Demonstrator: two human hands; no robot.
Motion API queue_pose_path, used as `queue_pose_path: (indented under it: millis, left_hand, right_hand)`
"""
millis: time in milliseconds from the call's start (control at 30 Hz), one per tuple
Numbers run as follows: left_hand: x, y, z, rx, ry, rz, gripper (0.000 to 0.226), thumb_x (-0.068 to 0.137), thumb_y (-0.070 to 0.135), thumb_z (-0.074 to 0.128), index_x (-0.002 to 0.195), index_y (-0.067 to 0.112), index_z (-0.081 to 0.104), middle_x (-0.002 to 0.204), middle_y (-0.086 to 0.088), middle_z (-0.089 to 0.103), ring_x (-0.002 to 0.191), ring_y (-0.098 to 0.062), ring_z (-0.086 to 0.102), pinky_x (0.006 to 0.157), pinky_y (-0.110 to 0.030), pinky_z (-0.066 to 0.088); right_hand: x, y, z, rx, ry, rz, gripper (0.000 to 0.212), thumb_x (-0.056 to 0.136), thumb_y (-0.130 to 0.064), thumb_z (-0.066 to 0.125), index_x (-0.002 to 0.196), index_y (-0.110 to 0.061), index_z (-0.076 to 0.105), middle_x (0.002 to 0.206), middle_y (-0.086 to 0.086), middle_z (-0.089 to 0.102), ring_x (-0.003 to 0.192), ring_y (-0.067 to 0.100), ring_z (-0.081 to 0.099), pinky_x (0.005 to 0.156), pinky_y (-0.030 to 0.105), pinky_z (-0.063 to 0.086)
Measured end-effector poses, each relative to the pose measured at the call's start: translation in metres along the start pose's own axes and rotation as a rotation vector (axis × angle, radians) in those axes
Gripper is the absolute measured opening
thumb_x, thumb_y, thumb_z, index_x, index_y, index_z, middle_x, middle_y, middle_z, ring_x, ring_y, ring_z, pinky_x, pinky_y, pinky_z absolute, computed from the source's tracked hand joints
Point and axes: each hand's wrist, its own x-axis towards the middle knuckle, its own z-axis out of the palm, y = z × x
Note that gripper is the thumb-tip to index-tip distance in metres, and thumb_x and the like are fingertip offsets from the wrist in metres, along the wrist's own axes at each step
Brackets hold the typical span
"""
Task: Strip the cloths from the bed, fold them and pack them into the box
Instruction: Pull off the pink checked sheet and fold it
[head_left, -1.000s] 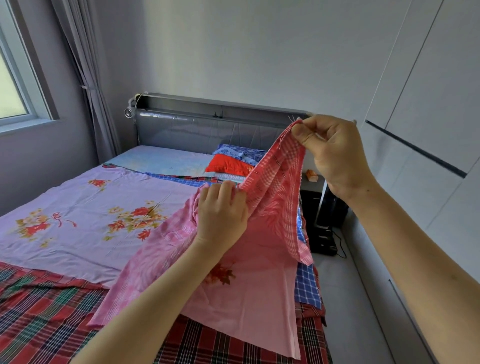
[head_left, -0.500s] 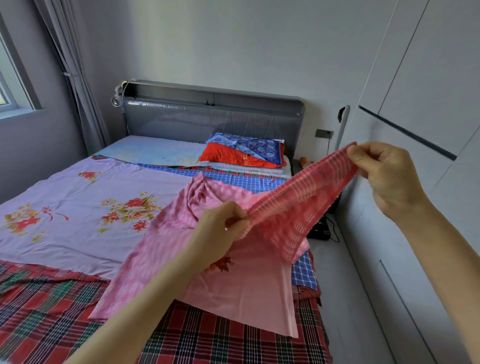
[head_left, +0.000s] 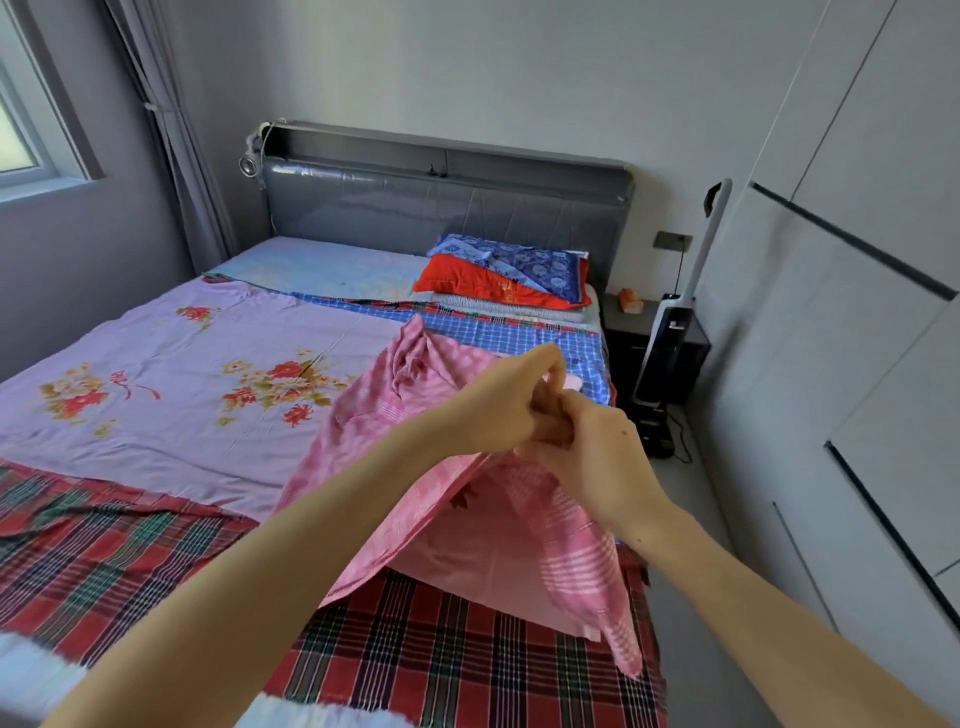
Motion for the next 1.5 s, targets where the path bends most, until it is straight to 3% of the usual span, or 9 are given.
queue_pose_path:
  millis: [200,433,600,700,867,1100,1233,1333,1500]
  left_hand:
    - [-0.051,-0.035,-0.005,-0.245,0.486,-0.117,0.027,0.074,0.003,0.074,0.074,0.014,0.05,0.081,-0.003,0.069,0.076,-0.013,0.067,0.071,-0.025,0.054]
    - [-0.112,-0.125,0.048,0.463,0.832,-0.105,0.028,0.075,0.04,0.07,0.072,0.013,0.065,0.083,0.002,0.065,0.078,-0.019,0.057,0.071,-0.031,0.044]
    - [-0.101,-0.159,0.077,0.429,0.81,-0.575,0.05,0.059,0.019,0.085,0.102,0.005,0.063,0.096,-0.011,0.064,0.087,-0.034,0.059,0.075,-0.041,0.046]
    - [-0.094,-0.188,0.077,0.313,0.803,-0.603,0.027,0.064,0.001,0.077,0.086,0.007,0.061,0.084,-0.008,0.062,0.077,-0.032,0.058,0.064,-0.034,0.041]
    - [-0.116,-0.222,0.057,0.15,0.814,-0.836,0.003,0.076,0.004,0.065,0.077,0.005,0.063,0.071,-0.015,0.065,0.069,-0.035,0.06,0.056,-0.031,0.03]
    - [-0.178,-0.249,-0.022,0.187,0.976,-1.044,0.033,0.073,-0.014,0.046,0.099,-0.009,0.067,0.093,-0.033,0.065,0.088,-0.045,0.06,0.073,-0.046,0.045]
    - [-0.185,-0.211,-0.086,0.082,1.177,-0.883,0.041,0.077,-0.016,0.039,0.11,-0.006,0.061,0.104,-0.026,0.062,0.097,-0.036,0.057,0.08,-0.041,0.042]
    - [-0.182,-0.15,-0.123,0.172,1.104,-0.575,0.031,0.078,-0.014,0.041,0.101,-0.002,0.059,0.091,-0.013,0.057,0.088,-0.026,0.053,0.074,-0.032,0.036]
    - [-0.203,-0.051,-0.177,0.229,0.939,-0.402,0.023,0.079,-0.01,0.049,0.091,0.005,0.064,0.061,0.004,0.06,0.062,0.0,0.052,0.062,-0.015,0.041]
  right_hand:
    - [0.015,-0.004,0.001,-0.025,0.048,-0.124,0.016,0.082,-0.02,0.073,0.076,-0.006,0.07,0.063,-0.004,0.061,0.057,0.007,0.053,0.059,0.018,0.039]
    - [0.033,-0.026,-0.006,0.017,0.081,-0.156,0.022,0.079,-0.022,0.075,0.07,-0.003,0.069,0.057,-0.004,0.057,0.054,0.008,0.052,0.054,0.009,0.033]
    - [0.038,-0.048,-0.023,0.077,0.119,-0.187,0.018,0.077,-0.021,0.077,0.068,-0.008,0.068,0.056,-0.012,0.056,0.054,0.004,0.052,0.053,0.012,0.037]
    - [0.039,-0.06,-0.043,0.107,0.163,-0.201,0.014,0.077,-0.021,0.076,0.07,-0.011,0.069,0.061,-0.009,0.062,0.061,0.005,0.057,0.053,0.014,0.041]
    - [0.043,-0.047,-0.075,0.087,0.339,-0.173,0.009,0.078,-0.02,0.075,0.072,-0.015,0.07,0.065,-0.003,0.066,0.069,0.019,0.06,0.054,0.021,0.043]
    - [0.021,0.014,-0.06,-0.048,0.371,-0.001,0.014,0.084,-0.019,0.07,0.076,-0.008,0.068,0.067,0.004,0.065,0.061,0.017,0.057,0.058,0.027,0.041]
    - [0.002,0.033,-0.024,-0.164,0.261,0.106,0.015,0.091,-0.005,0.056,0.078,0.001,0.051,0.075,0.014,0.058,0.07,0.031,0.055,0.06,0.037,0.038]
    - [-0.017,0.039,-0.003,-0.094,0.128,0.15,0.02,0.092,0.002,0.046,0.078,-0.01,0.037,0.072,0.007,0.048,0.065,0.022,0.047,0.056,0.035,0.034]
    - [-0.059,0.023,-0.01,0.243,-0.143,0.223,0.01,0.093,-0.018,0.055,0.09,-0.028,0.057,0.076,-0.006,0.057,0.07,0.016,0.053,0.068,0.035,0.039]
